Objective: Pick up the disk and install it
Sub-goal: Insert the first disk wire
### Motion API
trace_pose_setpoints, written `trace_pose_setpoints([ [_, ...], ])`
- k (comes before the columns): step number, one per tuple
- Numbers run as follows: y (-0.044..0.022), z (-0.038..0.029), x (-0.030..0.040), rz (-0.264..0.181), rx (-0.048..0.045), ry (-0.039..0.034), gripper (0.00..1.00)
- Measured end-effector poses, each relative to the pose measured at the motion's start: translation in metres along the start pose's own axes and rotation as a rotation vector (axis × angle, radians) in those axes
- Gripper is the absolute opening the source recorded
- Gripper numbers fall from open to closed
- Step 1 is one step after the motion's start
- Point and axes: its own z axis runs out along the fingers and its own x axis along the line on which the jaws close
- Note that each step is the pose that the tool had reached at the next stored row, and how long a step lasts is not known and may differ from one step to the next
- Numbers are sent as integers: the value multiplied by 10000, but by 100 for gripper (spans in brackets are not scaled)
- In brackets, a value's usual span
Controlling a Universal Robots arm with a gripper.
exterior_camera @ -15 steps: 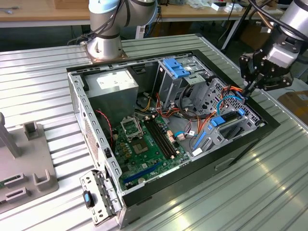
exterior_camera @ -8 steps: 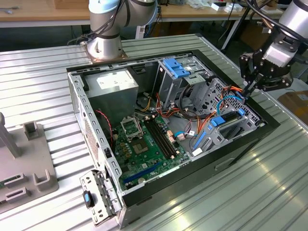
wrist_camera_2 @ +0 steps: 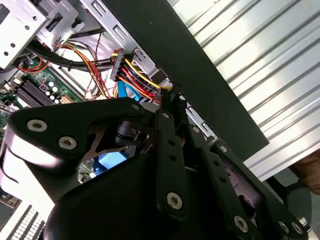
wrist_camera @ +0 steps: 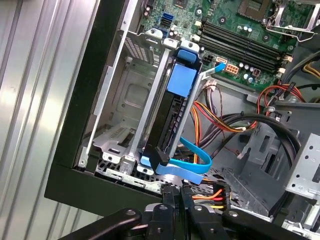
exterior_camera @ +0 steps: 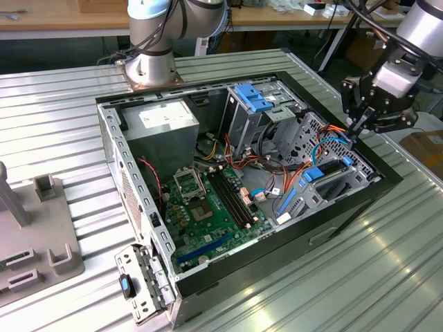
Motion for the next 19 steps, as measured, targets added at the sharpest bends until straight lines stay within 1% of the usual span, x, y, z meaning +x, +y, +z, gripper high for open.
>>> trace_pose_setpoints([
  [1,0,2,0,196,-2,17,17],
  [4,0,4,0,599,-5,54,17],
  [5,1,4,0,846,-7,76,17],
  [6,1,4,0,1002,-8,90,17],
  [11,9,3,-4,1061,-8,95,17],
  [14,102,-4,-35,1083,-8,97,17],
  [15,191,-6,-66,1179,-9,105,17],
  [16,255,-1,-88,1495,-13,138,17],
  [17,274,13,-94,1957,-20,189,17],
  [18,287,13,-99,2078,-21,201,17],
  [19,288,12,-99,2085,-21,203,17],
])
